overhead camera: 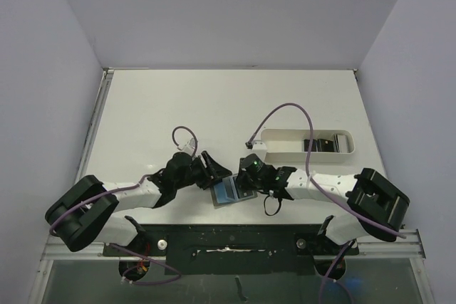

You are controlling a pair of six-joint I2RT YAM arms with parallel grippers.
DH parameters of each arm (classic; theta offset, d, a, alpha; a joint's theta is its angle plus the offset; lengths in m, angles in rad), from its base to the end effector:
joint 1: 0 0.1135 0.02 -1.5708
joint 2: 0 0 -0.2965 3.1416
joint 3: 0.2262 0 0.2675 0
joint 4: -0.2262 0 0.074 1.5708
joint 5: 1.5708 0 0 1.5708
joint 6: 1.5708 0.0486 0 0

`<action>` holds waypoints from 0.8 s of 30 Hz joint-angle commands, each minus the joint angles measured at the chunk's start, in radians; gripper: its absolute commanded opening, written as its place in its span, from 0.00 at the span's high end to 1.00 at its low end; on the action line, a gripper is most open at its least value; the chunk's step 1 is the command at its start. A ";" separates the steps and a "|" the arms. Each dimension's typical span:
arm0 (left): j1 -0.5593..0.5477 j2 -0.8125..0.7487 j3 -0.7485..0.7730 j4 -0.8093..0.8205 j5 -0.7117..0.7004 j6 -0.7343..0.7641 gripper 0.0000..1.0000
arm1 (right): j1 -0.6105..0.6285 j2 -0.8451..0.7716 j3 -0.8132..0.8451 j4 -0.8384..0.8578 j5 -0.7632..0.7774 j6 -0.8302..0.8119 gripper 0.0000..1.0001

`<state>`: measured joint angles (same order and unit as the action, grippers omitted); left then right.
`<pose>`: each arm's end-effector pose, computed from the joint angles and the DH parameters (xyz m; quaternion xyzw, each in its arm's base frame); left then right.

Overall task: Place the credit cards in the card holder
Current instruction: Turn over the card slot in the card holder.

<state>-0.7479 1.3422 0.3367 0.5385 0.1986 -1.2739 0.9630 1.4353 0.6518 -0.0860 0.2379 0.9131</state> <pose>0.1780 -0.1782 0.1595 -0.1701 0.8317 -0.4869 0.2056 0.1723 0.2276 0.1732 0.0175 0.9332 0.2091 0.2916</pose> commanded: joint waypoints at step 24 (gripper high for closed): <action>-0.033 0.105 0.115 0.044 -0.012 0.056 0.82 | 0.013 -0.273 -0.025 -0.052 0.039 -0.028 0.68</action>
<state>-0.7738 1.4441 0.4095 0.5571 0.1974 -1.2442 0.9638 1.2034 0.6048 -0.1596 0.2897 0.8982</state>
